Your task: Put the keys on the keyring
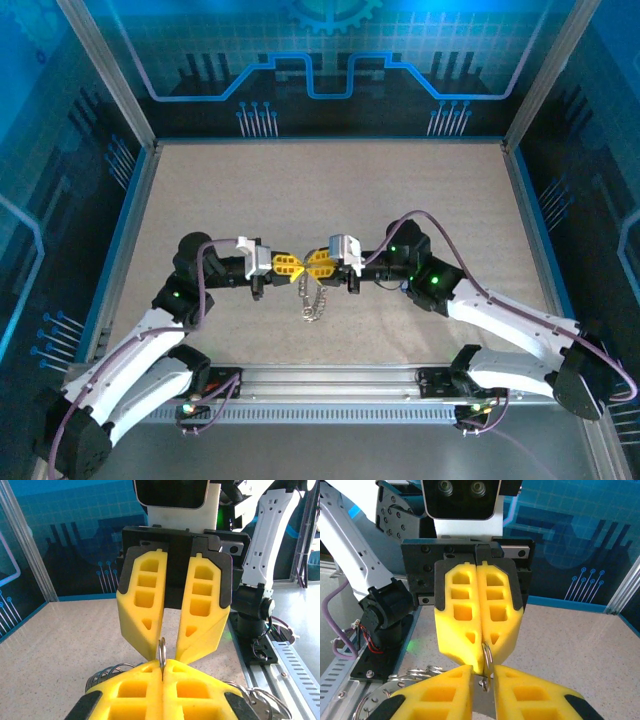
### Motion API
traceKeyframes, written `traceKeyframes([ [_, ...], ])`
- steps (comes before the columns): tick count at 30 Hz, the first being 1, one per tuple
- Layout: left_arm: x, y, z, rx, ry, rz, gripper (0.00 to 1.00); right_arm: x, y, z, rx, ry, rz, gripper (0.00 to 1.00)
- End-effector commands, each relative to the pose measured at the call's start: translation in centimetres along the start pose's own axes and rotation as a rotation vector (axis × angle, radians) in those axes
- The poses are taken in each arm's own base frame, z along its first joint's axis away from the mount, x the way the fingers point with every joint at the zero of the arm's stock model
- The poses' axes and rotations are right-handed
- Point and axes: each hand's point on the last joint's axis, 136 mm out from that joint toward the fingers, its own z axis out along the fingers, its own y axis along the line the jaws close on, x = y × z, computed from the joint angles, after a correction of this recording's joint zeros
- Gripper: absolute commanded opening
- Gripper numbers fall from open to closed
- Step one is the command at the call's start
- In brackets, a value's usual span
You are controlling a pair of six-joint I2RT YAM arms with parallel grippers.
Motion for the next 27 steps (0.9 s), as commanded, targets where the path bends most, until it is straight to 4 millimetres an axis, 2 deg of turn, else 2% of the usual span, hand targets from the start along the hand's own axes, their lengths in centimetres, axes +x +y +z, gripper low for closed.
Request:
traceKeyframes([
  [1, -1.2, -0.3, 0.0, 0.018, -0.046, 0.035, 0.00, -0.9, 0.0, -0.4, 0.006, -0.039, -0.006, 0.18],
  [8, -2.6, -0.1, 0.0, 0.013, -0.110, 0.047, 0.00, -0.4, -0.3, -0.6, 0.045, -0.030, 0.008, 0.24],
  [19, -2.4, 0.0, 0.2, 0.033, -0.133, 0.021, 0.00, -1.3, -0.3, -0.8, 0.055, -0.053, -0.004, 0.24],
  [23, -2.4, 0.0, 0.4, 0.042, -0.136, 0.016, 0.00, -1.3, -0.5, -0.6, 0.057, -0.057, 0.004, 0.20],
  [27, -2.2, -0.2, 0.7, 0.052, -0.133, 0.019, 0.00, -1.4, -0.8, -0.1, 0.053, -0.061, 0.011, 0.11],
])
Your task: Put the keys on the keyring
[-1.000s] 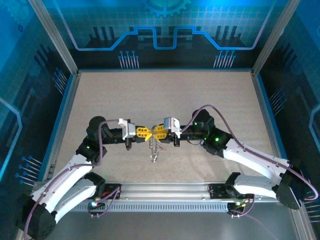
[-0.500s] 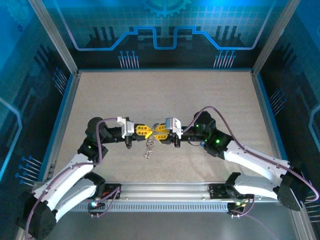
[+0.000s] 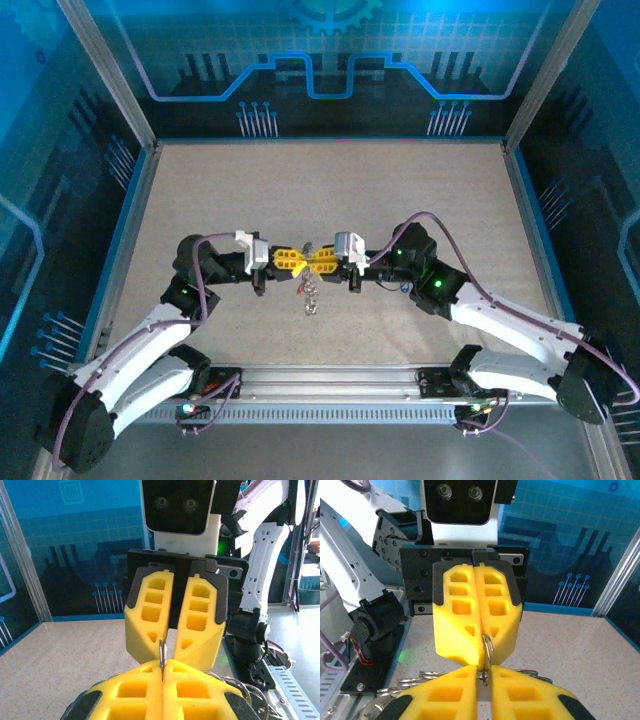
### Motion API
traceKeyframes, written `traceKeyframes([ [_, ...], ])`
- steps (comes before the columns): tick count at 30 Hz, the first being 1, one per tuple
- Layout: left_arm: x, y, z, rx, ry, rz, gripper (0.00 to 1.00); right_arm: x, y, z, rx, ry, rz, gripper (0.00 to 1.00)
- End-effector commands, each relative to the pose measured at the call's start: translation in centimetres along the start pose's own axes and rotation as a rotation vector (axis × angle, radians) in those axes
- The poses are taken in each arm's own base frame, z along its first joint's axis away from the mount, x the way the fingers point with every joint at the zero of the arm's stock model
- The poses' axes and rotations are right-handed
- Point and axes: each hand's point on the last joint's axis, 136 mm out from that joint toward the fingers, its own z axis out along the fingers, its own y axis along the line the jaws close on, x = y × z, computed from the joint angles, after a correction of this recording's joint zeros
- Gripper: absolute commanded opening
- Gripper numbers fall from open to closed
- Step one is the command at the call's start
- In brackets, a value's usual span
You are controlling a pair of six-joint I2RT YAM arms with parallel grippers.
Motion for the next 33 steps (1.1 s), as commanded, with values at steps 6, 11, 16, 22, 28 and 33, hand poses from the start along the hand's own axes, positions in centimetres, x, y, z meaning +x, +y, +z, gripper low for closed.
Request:
traceKeyframes([
  [6, -1.1, -0.5, 0.2, 0.023, -0.057, 0.046, 0.00, -0.6, -0.3, 0.7, 0.003, -0.027, -0.003, 0.02],
  [11, -0.9, -0.5, -0.2, -0.017, -0.028, 0.055, 0.80, -0.3, -0.3, 0.2, 0.022, 0.005, -0.055, 0.00],
  [16, 0.4, -1.7, -1.9, -0.042, 0.187, 0.177, 0.99, 0.1, 0.1, -1.3, 0.053, 0.130, -0.292, 0.00],
  [22, 2.0, -3.2, -3.3, 0.004, 0.370, 0.178, 0.99, 0.3, 1.7, -3.2, -0.013, 0.198, -0.614, 0.00],
  [28, 1.6, -2.9, -3.2, -0.009, 0.355, 0.167, 0.99, 0.6, 1.9, -4.8, -0.024, 0.267, -0.802, 0.00],
  [33, 1.3, -2.0, -2.9, -0.054, 0.348, 0.092, 0.99, 1.1, 2.1, -5.4, -0.045, 0.313, -0.878, 0.00],
])
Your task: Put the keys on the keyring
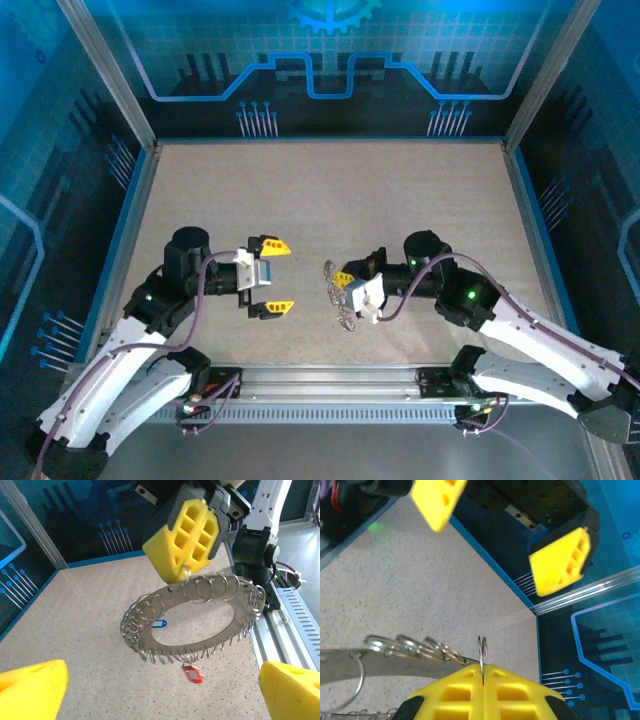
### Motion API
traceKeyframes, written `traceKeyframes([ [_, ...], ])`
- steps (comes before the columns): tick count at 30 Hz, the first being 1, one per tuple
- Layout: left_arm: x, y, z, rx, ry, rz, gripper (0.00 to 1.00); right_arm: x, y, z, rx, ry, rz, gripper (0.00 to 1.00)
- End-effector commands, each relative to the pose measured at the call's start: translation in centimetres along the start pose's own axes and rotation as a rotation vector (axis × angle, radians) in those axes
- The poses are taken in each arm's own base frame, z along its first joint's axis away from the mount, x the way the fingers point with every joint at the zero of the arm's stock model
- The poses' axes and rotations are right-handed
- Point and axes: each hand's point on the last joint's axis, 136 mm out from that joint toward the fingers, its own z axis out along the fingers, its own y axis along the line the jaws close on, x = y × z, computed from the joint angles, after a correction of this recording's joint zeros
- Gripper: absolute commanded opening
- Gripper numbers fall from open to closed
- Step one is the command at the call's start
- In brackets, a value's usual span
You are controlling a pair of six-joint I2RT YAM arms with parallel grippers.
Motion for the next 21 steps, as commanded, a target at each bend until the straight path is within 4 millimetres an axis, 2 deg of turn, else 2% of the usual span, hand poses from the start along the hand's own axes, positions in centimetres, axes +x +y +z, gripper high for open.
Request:
traceKeyframes([
  [1, -0.1, 0.1, 0.2, 0.007, 0.008, -0.045, 0.99, -0.4, -0.4, -0.9, -0.004, 0.033, -0.123, 0.00],
  [2, -0.1, 0.0, 0.2, 0.015, 0.003, -0.047, 0.99, -0.2, -0.2, -0.9, -0.012, 0.043, -0.130, 0.00],
  [3, -0.1, -0.1, 0.3, 0.023, -0.003, -0.048, 0.99, -0.7, -1.1, -1.4, 0.008, 0.046, -0.147, 0.00],
  [7, -0.9, -0.1, 0.6, 0.043, -0.060, -0.037, 0.95, -0.6, -1.2, -1.6, -0.003, 0.071, -0.168, 0.00],
  [11, -1.3, 0.2, 1.4, 0.057, -0.086, -0.002, 0.70, -1.0, -1.4, -1.2, -0.003, 0.052, -0.117, 0.00],
  [15, -1.7, 0.1, 2.3, 0.107, -0.039, 0.060, 0.40, -0.7, -1.9, -0.1, 0.004, 0.050, -0.003, 0.00],
  [17, -1.8, 0.4, 2.7, 0.110, -0.005, 0.081, 0.30, -0.5, -2.0, 0.4, -0.007, 0.054, 0.059, 0.00],
  [18, -1.8, 0.4, 2.9, 0.113, 0.007, 0.092, 0.27, -0.3, -1.9, 0.7, -0.012, 0.057, 0.085, 0.00],
  [21, -1.5, 0.3, 3.6, 0.118, 0.035, 0.124, 0.30, -0.1, -2.0, 1.2, -0.013, 0.058, 0.137, 0.00],
])
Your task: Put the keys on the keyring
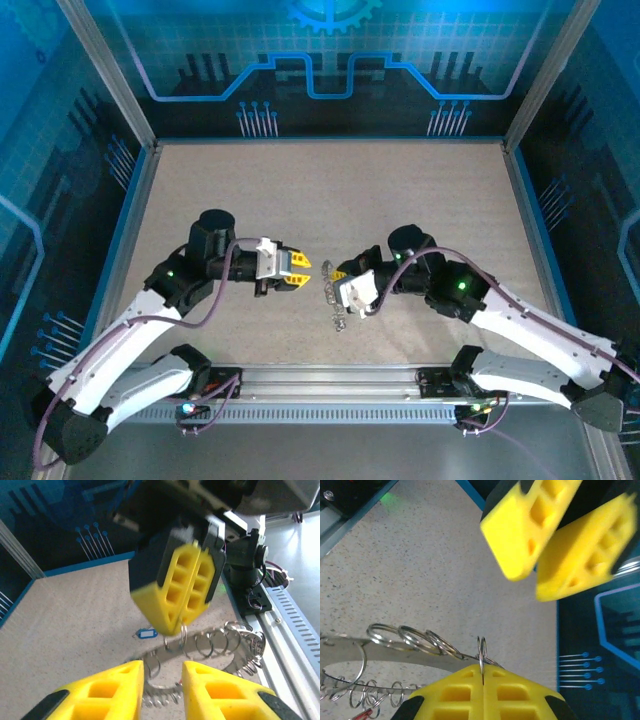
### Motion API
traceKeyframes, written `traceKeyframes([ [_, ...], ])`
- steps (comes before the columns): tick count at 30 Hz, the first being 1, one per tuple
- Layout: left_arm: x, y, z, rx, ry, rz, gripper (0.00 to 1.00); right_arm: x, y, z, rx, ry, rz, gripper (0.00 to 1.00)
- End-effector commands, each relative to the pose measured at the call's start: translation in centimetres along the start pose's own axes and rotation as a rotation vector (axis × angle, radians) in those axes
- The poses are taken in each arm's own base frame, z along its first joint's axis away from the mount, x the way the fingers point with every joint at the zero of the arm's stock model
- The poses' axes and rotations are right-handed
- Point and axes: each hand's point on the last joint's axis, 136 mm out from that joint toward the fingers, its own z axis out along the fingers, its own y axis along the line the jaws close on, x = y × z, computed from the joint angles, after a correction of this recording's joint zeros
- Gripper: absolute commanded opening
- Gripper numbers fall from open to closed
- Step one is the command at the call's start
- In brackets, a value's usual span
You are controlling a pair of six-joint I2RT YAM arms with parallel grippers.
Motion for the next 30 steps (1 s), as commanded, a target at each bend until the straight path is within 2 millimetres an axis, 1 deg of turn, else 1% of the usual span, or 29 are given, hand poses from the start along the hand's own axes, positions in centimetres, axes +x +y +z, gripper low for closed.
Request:
traceKeyframes([
  [1, 0.0, -0.4, 0.3, 0.011, 0.039, 0.082, 0.30, -1.8, -2.5, -0.5, 0.076, -0.056, 0.081, 0.00],
  [6, 0.4, -0.9, 1.2, 0.048, 0.072, 0.091, 0.29, -2.2, -3.3, -0.3, 0.099, -0.083, 0.147, 0.00],
  [8, 0.7, -0.8, 1.5, 0.055, 0.097, 0.072, 0.29, -2.3, -3.2, -0.1, 0.093, -0.092, 0.158, 0.00],
  [10, 1.0, -0.3, 1.7, 0.038, 0.123, 0.058, 0.28, -2.5, -3.6, 0.0, 0.108, -0.106, 0.173, 0.00],
  [14, 0.6, 0.3, 1.7, 0.015, 0.120, 0.048, 0.26, -2.9, -4.1, 0.2, 0.123, -0.124, 0.183, 0.00],
  [16, 0.5, 0.4, 1.7, 0.011, 0.118, 0.041, 0.22, -3.0, -4.0, 0.4, 0.116, -0.127, 0.184, 0.00],
  [19, 0.5, 0.4, 1.7, 0.009, 0.125, 0.034, 0.10, -3.2, -4.2, 0.8, 0.120, -0.135, 0.198, 0.00],
  [22, 0.3, 0.5, 1.5, -0.004, 0.125, 0.033, 0.06, -3.1, -4.5, 1.1, 0.123, -0.131, 0.224, 0.00],
  [24, 0.2, 0.5, 1.3, -0.016, 0.124, 0.041, 0.00, -3.0, -4.6, 1.2, 0.128, -0.128, 0.243, 0.00],
  [29, -0.1, 0.5, 1.0, -0.047, 0.102, 0.072, 0.00, -3.4, -4.6, 1.2, 0.129, -0.164, 0.275, 0.00],
  [30, -0.2, 0.6, 0.9, -0.056, 0.089, 0.078, 0.00, -3.6, -4.8, 1.0, 0.142, -0.186, 0.289, 0.06],
])
